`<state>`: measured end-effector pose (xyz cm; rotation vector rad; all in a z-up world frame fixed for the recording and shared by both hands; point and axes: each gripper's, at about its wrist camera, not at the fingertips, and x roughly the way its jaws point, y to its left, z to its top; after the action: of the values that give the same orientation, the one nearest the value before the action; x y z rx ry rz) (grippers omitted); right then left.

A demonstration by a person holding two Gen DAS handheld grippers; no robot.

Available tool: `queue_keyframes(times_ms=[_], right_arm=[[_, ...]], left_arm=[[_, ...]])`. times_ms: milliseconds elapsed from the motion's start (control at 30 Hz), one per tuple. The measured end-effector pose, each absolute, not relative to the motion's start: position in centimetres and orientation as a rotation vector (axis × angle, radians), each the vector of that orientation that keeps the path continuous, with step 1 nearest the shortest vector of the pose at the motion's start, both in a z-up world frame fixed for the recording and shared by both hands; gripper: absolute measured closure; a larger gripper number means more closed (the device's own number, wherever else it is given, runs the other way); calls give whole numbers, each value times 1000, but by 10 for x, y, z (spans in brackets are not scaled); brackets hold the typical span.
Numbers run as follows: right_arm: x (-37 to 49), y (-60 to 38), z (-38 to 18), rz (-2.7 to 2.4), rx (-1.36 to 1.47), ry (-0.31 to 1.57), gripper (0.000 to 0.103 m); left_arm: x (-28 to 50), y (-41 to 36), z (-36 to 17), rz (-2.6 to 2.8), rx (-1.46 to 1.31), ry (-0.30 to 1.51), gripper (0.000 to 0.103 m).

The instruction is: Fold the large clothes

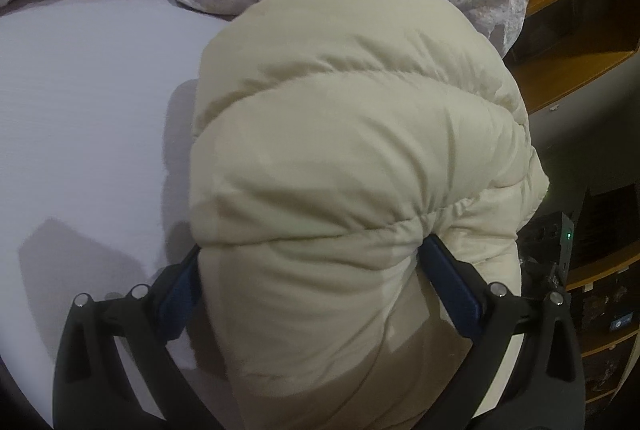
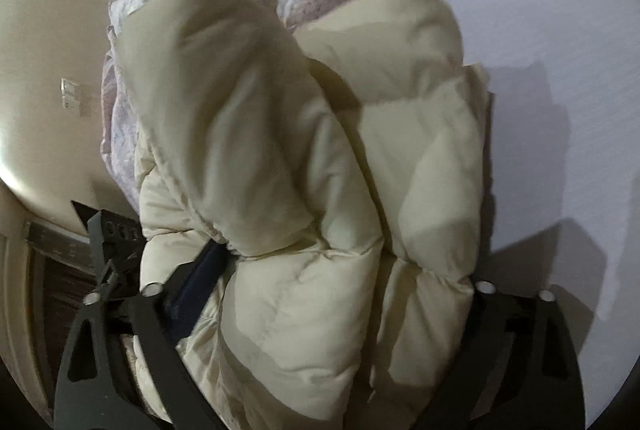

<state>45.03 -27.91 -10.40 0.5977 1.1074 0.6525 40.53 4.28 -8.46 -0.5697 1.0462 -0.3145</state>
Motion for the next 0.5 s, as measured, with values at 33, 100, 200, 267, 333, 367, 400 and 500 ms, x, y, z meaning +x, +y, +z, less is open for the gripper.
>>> queue_keyframes(times_ms=[33,100,200,267,333,367,400,500], right_arm=[[451,-279,-106,664,606,1111,20],[451,-279,-109,684,636,1114,32],[452,-280,-112,714,691,1109,49],[453,-277,-111,731,710,1102,56],[453,-276,-109,744,709,1093,63],[453,-274,-108,750,710,1089,65],[453,-273,-107,756,712,1086,68],[453,-262,-98,789,695,1070,73]], left_arm=[[404,41,-83,-314,-560,1041,5],[404,36,-80,-317,-548,1027,12],[403,38,-74,-319,-545,1007,28],[401,41,-70,-319,-546,988,41],[397,45,-66,-317,-544,971,50],[395,48,-64,-316,-547,961,55],[391,52,-62,-313,-552,947,57],[382,67,-54,-300,-554,918,64]])
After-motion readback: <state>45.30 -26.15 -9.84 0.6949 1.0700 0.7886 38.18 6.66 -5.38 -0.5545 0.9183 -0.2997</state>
